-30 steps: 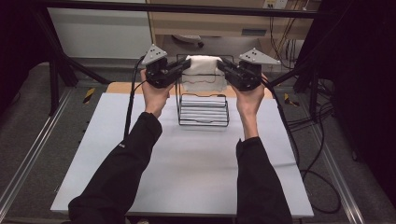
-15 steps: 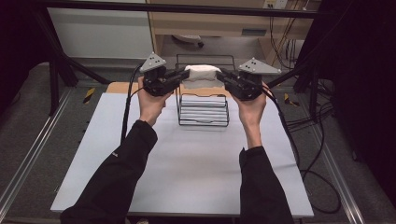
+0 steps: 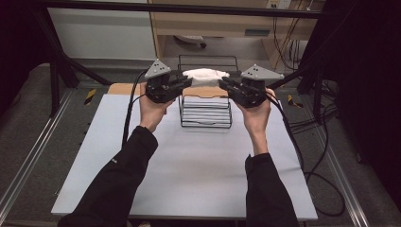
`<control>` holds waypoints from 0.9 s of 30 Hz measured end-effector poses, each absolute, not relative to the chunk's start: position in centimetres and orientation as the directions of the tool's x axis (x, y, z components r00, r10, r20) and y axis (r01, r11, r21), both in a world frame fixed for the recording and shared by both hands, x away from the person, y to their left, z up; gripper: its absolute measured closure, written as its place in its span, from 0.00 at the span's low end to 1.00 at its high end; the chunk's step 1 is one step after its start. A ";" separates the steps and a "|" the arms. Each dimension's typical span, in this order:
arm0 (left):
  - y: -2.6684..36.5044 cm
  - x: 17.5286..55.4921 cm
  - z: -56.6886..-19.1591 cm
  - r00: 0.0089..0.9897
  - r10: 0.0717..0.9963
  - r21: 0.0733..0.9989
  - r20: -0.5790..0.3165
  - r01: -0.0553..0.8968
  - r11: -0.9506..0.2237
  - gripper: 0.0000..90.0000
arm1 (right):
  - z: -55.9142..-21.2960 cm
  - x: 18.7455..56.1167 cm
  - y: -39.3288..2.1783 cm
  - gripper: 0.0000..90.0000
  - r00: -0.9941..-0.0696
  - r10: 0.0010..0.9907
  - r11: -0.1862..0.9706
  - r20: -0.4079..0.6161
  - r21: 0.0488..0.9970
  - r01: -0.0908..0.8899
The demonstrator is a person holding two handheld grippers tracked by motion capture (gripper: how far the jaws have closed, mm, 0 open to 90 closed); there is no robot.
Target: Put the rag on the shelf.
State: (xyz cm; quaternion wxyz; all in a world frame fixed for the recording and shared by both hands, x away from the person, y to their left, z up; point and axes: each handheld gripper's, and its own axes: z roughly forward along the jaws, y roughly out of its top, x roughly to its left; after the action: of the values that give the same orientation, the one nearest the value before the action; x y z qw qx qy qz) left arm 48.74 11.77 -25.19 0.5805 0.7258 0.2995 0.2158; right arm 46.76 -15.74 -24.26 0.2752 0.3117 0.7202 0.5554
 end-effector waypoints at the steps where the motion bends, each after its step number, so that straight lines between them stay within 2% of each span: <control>1: 11.8 48.7 -25.2 0.729 0.683 0.971 -0.038 0.187 -0.146 0.88 | -24.3 46.7 -15.7 0.91 -0.651 0.757 0.193 -0.057 0.971 0.140; 9: 12.5 48.3 -24.0 0.726 0.684 0.965 -0.076 0.225 -0.132 0.79 | -24.7 46.6 -15.6 0.92 -0.654 0.754 0.202 -0.062 0.969 0.142; 12: 12.8 48.2 -23.1 0.725 0.683 0.963 -0.096 0.240 -0.120 0.79 | -24.9 46.6 -15.6 0.92 -0.652 0.755 0.207 -0.068 0.968 0.139; 20: 12.1 48.9 -21.7 0.695 0.711 0.958 -0.111 0.266 -0.110 0.93 | -25.2 46.7 -15.5 0.92 -0.655 0.752 0.210 -0.070 0.968 0.138; 27: 11.5 50.0 -20.5 0.659 0.743 0.959 -0.113 0.267 -0.092 0.96 | -25.4 46.6 -15.5 0.92 -0.658 0.749 0.219 -0.080 0.967 0.131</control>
State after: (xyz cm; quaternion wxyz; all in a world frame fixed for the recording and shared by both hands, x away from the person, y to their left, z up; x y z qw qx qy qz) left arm 50.05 11.50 -20.46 0.5719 0.7089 0.3564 0.2081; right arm 46.64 -15.53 -25.45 0.2824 0.3023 0.7278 0.5469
